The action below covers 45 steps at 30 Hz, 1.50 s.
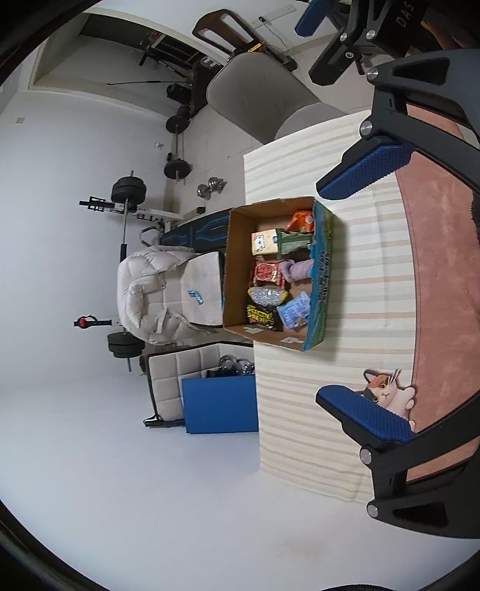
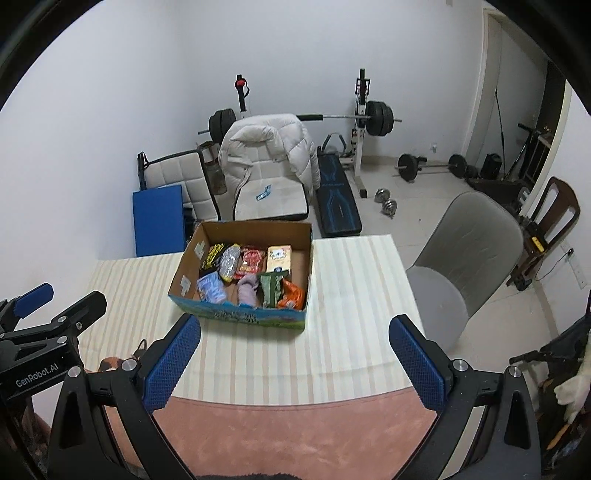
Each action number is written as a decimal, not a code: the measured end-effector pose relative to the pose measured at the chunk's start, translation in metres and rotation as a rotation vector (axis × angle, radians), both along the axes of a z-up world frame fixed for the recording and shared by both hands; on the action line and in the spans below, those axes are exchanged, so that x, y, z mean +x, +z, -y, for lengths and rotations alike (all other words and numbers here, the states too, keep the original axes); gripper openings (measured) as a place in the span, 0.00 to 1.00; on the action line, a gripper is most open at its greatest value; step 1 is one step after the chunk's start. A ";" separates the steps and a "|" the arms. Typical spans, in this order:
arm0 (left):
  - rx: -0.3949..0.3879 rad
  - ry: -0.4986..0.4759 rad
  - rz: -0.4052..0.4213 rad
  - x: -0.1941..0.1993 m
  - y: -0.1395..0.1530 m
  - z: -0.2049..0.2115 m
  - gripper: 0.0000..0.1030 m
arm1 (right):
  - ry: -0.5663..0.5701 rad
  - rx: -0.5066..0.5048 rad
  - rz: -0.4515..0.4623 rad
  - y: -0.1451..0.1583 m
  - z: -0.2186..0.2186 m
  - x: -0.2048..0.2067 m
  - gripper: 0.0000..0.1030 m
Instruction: Organize soft objects
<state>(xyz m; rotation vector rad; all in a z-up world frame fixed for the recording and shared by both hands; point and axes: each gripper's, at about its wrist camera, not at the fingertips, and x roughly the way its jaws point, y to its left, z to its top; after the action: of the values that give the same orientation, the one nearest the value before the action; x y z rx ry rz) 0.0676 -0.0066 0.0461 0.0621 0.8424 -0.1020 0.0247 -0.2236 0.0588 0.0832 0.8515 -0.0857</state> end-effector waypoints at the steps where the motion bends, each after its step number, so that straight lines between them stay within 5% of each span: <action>1: 0.002 0.002 0.005 0.001 0.001 0.000 1.00 | 0.001 -0.009 0.008 0.003 -0.001 0.001 1.00; 13: 0.011 0.009 0.063 -0.005 0.018 0.003 1.00 | 0.010 -0.034 0.077 0.031 -0.007 -0.002 1.00; 45: -0.010 0.011 0.091 -0.013 0.028 0.009 1.00 | -0.015 -0.058 0.108 0.043 -0.004 -0.012 1.00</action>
<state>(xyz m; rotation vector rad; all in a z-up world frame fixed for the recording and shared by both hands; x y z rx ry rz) 0.0542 -0.0160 0.0743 0.0522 0.7507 -0.0926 0.0130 -0.2196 0.1021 0.0393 0.7396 -0.1185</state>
